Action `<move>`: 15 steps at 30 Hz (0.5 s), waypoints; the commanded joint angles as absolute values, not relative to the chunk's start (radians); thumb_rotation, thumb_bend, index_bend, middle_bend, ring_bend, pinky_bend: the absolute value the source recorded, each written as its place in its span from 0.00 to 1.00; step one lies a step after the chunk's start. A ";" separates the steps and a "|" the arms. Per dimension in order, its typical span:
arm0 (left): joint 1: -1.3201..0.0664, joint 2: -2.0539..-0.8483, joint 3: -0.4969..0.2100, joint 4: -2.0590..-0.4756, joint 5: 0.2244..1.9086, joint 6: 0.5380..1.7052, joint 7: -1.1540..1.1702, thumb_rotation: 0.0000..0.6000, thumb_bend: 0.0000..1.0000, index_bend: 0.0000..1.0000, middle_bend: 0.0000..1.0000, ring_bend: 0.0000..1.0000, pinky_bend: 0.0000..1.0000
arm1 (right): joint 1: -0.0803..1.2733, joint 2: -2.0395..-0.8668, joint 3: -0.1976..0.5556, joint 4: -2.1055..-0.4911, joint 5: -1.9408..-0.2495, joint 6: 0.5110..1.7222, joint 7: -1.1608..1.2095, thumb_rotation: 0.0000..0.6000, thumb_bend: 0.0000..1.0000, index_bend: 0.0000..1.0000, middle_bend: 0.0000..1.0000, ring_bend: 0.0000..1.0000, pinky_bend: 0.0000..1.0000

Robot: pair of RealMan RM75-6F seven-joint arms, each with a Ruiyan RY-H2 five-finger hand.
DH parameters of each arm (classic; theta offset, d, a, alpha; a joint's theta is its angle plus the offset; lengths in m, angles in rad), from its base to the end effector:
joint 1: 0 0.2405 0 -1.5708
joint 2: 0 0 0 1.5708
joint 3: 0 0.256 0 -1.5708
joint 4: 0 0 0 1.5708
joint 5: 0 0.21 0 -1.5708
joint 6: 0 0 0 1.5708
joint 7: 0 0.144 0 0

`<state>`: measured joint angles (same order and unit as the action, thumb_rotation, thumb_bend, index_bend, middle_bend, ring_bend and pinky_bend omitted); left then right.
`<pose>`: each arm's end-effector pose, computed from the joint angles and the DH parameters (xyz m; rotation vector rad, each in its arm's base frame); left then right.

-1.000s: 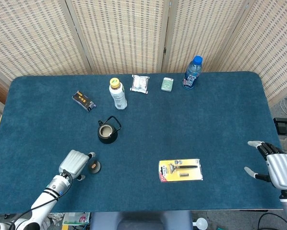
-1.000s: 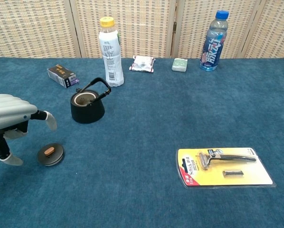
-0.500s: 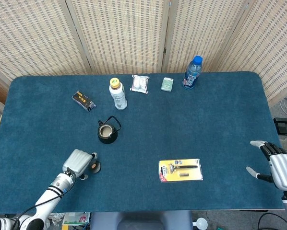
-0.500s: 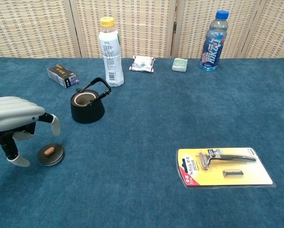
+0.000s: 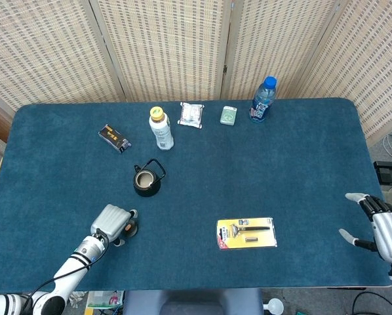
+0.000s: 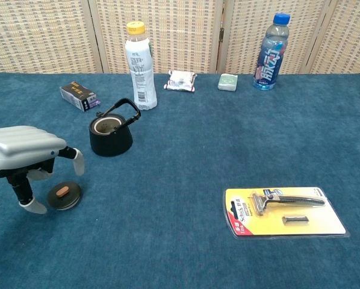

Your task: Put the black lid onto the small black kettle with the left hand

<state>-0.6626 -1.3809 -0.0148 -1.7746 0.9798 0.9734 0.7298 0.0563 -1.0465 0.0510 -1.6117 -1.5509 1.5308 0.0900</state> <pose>-0.1836 0.2742 -0.0016 -2.0504 -0.8391 -0.5403 -0.3114 -0.1725 0.1855 1.3799 -0.8774 0.9565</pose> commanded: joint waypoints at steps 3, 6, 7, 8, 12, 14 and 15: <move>-0.674 -1.388 -0.011 -1.772 0.968 0.975 0.732 1.00 0.05 0.31 1.00 0.96 1.00 | 0.054 -1.045 0.051 -1.612 -1.554 1.535 0.091 1.00 0.09 0.26 0.30 0.27 0.39; -0.681 -1.391 -0.007 -1.773 0.960 0.977 0.737 1.00 0.05 0.31 1.00 0.96 1.00 | 0.054 -1.045 0.051 -1.612 -1.554 1.534 0.093 1.00 0.09 0.27 0.30 0.27 0.39; -0.683 -1.393 -0.006 -1.772 0.957 0.977 0.739 1.00 0.05 0.31 1.00 0.96 1.00 | 0.054 -1.045 0.051 -1.612 -1.554 1.534 0.093 1.00 0.09 0.27 0.30 0.27 0.39; -0.686 -1.395 -0.005 -1.771 0.953 0.978 0.740 1.00 0.05 0.31 1.00 0.96 1.00 | 0.054 -1.045 0.051 -1.612 -1.555 1.534 0.093 1.00 0.09 0.27 0.30 0.27 0.39; -0.695 -1.409 -0.002 -1.761 0.942 0.983 0.748 1.00 0.05 0.31 1.00 0.96 1.00 | 0.052 -1.045 0.054 -1.612 -1.549 1.535 0.092 1.00 0.09 0.26 0.30 0.27 0.39; -0.700 -1.414 -0.002 -1.756 0.935 0.984 0.751 1.00 0.05 0.31 1.00 0.96 1.00 | 0.051 -1.044 0.055 -1.612 -1.547 1.536 0.094 1.00 0.09 0.27 0.30 0.27 0.39; -0.703 -1.417 -0.001 -1.752 0.930 0.985 0.754 1.00 0.05 0.30 1.00 0.96 1.00 | 0.051 -1.043 0.056 -1.612 -1.547 1.536 0.095 1.00 0.09 0.27 0.30 0.27 0.39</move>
<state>-0.7009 -1.4146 -0.0019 -1.7546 0.9333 0.9840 0.7516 0.0512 -1.0435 0.0557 -1.6123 -1.5469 1.5363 0.0948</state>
